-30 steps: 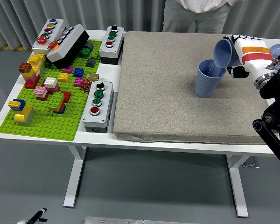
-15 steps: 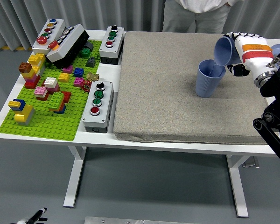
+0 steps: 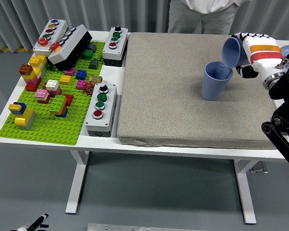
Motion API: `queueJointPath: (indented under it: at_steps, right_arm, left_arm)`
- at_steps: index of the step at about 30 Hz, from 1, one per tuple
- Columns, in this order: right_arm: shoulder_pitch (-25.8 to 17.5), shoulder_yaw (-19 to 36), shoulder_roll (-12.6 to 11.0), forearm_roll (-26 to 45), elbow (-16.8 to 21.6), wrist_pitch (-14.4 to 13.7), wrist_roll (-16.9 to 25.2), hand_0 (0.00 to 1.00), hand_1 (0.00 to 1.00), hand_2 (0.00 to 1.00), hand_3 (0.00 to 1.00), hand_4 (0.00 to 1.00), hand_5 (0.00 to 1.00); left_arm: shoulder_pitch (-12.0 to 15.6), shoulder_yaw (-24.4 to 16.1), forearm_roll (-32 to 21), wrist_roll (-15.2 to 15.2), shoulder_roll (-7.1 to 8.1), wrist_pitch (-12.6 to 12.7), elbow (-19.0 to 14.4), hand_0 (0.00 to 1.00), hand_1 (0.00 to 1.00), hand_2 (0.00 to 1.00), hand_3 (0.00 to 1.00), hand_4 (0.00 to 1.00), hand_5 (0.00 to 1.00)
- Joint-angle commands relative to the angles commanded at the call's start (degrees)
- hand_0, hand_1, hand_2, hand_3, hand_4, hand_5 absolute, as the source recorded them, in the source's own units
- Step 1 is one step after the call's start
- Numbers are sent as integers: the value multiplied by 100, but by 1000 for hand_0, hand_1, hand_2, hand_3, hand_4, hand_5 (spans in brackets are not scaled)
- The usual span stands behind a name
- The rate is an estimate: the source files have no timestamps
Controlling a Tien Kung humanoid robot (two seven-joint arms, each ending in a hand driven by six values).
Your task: Pick cup pour cup place
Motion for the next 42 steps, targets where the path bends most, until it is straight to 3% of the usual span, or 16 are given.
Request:
queueJointPath:
  at_steps: [25,34,42]
  right_arm:
    - [-6,-33,15,-70,-5,-9,-123,775,646,518,595,688,2]
    - [-11,17,61,109,-88,-19,-111,776,646,518,594,688,2]
    - [20,154,109,603,-172,-209,23,777,647,518,596,684,2]
  left_arm:
    - [2,-3,1,4,3,2,0,868,816,887,788,649,998]
    - [35,11,-18,8,-1,4,0,868,816,887,788,648,998]
    - [53,25,-33,11,-1,4,0,868,816,887,788,644,998]
